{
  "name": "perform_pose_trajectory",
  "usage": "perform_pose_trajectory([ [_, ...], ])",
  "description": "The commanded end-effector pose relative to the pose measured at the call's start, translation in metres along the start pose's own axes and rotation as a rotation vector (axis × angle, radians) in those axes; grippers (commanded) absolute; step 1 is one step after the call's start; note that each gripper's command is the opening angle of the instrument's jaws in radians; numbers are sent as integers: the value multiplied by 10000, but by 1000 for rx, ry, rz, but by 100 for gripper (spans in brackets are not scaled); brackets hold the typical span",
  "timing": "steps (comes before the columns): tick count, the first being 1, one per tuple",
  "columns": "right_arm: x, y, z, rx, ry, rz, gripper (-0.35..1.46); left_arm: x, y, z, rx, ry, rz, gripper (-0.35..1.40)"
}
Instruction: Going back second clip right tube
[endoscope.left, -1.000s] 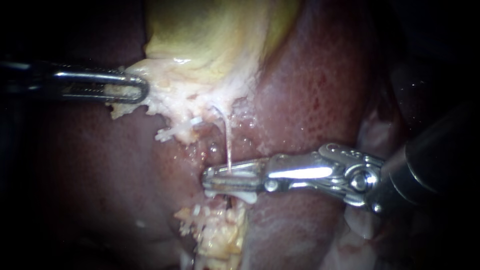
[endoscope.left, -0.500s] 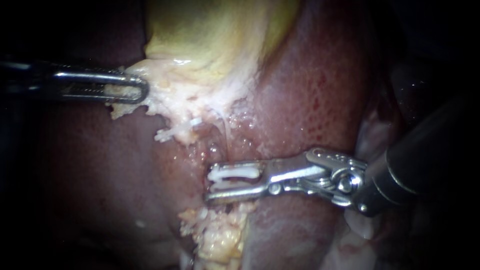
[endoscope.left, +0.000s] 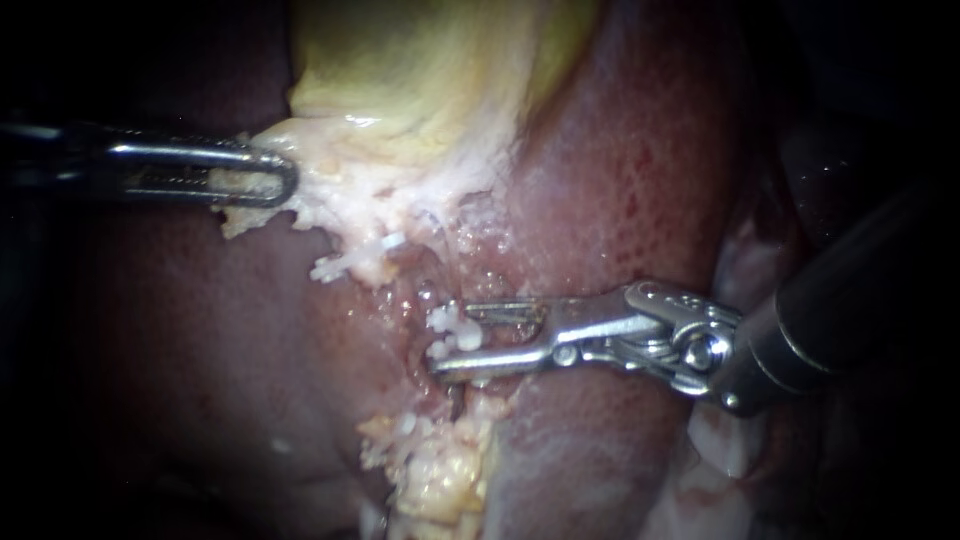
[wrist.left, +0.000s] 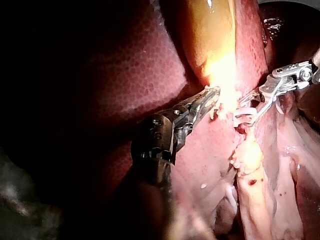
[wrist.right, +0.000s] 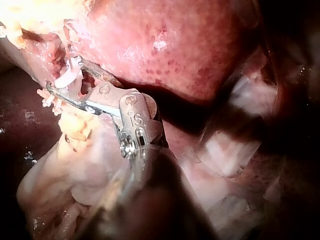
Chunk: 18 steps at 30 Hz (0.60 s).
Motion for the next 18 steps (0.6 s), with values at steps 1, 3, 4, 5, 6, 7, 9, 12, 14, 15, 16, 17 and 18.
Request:
perform_pose_trajectory([
  [1,-1,0,-3,1,-2,-43,49,0,0,0,1,0,0,-35],
  [3,-1,-3,-11,9,-5,-114,49,-1,0,-1,1,0,0,-35],
  [4,-2,-4,-15,14,-4,-155,50,-1,0,-1,0,0,1,-35],
  [5,-2,-5,-20,14,-3,-190,50,-1,0,-1,0,0,1,-35],
  [6,-2,-6,-24,14,-3,-213,50,-1,0,-1,0,0,1,-35],
  [7,-2,-7,-28,10,-1,-225,50,-1,0,-1,0,0,1,-35],
  [9,0,-8,-37,4,-1,-265,50,-1,0,-1,0,0,1,-35],
  [12,3,-9,-49,1,-5,-321,50,-1,0,-2,0,0,1,-35],
  [14,6,-10,-56,0,-5,-359,50,-1,0,-2,0,0,1,-35],
  [15,8,-11,-61,1,-5,-392,50,-1,0,-2,0,0,1,-35],
  [16,10,-12,-64,2,-8,-414,50,-1,0,-2,0,0,1,-35],
  [17,13,-13,-69,3,-11,-442,50,-1,-1,-2,0,0,1,-35],
  [18,16,-15,-74,1,-25,-476,50,-1,-1,-2,0,0,1,-35],
])
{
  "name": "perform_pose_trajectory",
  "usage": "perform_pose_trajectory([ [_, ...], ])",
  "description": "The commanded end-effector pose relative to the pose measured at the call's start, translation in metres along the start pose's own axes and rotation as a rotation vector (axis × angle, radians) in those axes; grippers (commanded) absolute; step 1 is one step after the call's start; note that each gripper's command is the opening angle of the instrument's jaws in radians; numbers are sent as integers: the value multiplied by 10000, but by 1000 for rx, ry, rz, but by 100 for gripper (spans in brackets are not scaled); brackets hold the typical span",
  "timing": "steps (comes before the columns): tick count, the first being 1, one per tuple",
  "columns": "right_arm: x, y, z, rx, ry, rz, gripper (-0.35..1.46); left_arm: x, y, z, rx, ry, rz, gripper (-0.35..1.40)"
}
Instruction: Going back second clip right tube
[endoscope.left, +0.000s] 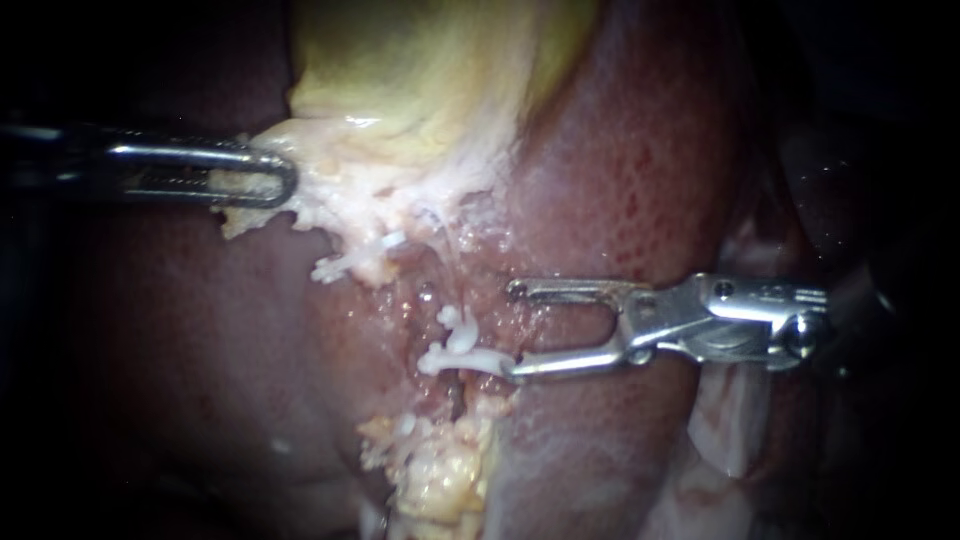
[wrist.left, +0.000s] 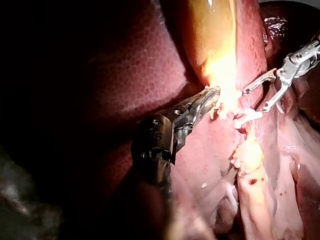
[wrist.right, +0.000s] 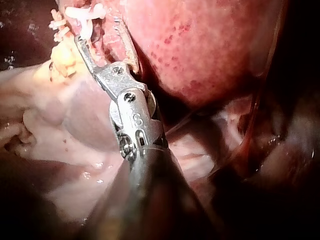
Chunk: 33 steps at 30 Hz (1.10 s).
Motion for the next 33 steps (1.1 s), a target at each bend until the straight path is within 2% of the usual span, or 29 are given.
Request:
perform_pose_trajectory([
  [1,3,0,-4,3,-23,-23,50,0,0,-1,0,0,0,-35],
  [4,14,-3,-16,10,-95,-98,50,0,0,-1,-1,0,0,-35],
  [7,24,-6,-28,20,-138,-154,50,0,0,-1,-1,0,0,-35],
  [13,38,-9,-50,33,-138,-187,50,0,0,0,0,0,0,-35],
  [18,39,-10,-57,37,-141,-193,50,-3,0,7,1,1,2,-35],
  [24,38,-10,-57,38,-140,-193,50,-15,-8,30,-9,0,9,-35],
  [29,39,-10,-57,38,-140,-199,50,-22,-22,60,-15,-12,16,-35],
  [33,39,-10,-57,39,-140,-205,50,-24,-30,70,-18,-17,19,-35],
])
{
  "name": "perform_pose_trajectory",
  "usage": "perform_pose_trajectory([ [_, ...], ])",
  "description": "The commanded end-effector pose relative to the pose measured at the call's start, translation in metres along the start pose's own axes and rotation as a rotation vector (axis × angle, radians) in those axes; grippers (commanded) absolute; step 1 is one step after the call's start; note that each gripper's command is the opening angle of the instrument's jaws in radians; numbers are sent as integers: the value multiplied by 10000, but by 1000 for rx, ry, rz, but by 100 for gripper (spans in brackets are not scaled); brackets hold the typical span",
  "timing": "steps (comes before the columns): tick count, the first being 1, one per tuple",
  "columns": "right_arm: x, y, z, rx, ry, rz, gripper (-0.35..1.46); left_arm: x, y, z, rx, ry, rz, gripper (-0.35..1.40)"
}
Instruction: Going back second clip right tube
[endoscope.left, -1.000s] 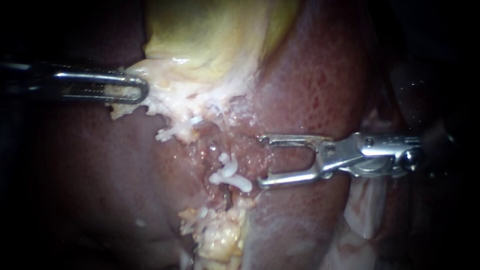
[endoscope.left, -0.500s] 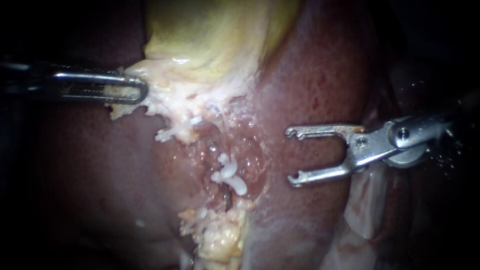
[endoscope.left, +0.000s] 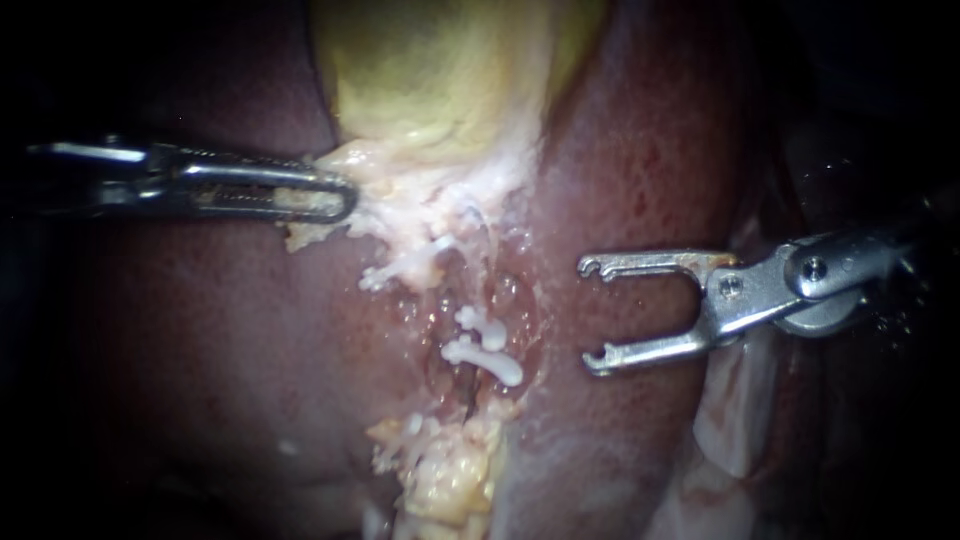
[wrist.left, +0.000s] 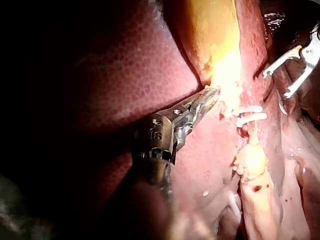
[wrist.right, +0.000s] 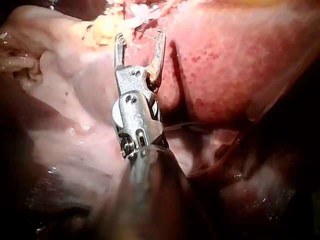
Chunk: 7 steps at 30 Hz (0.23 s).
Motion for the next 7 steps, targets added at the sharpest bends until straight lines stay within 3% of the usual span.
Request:
perform_pose_trajectory([
  [1,1,0,0,0,0,-5,50,-1,-1,0,-1,-1,-1,-35],
  [7,1,0,0,0,0,-10,50,-1,0,-1,-2,-2,-1,-35],
])
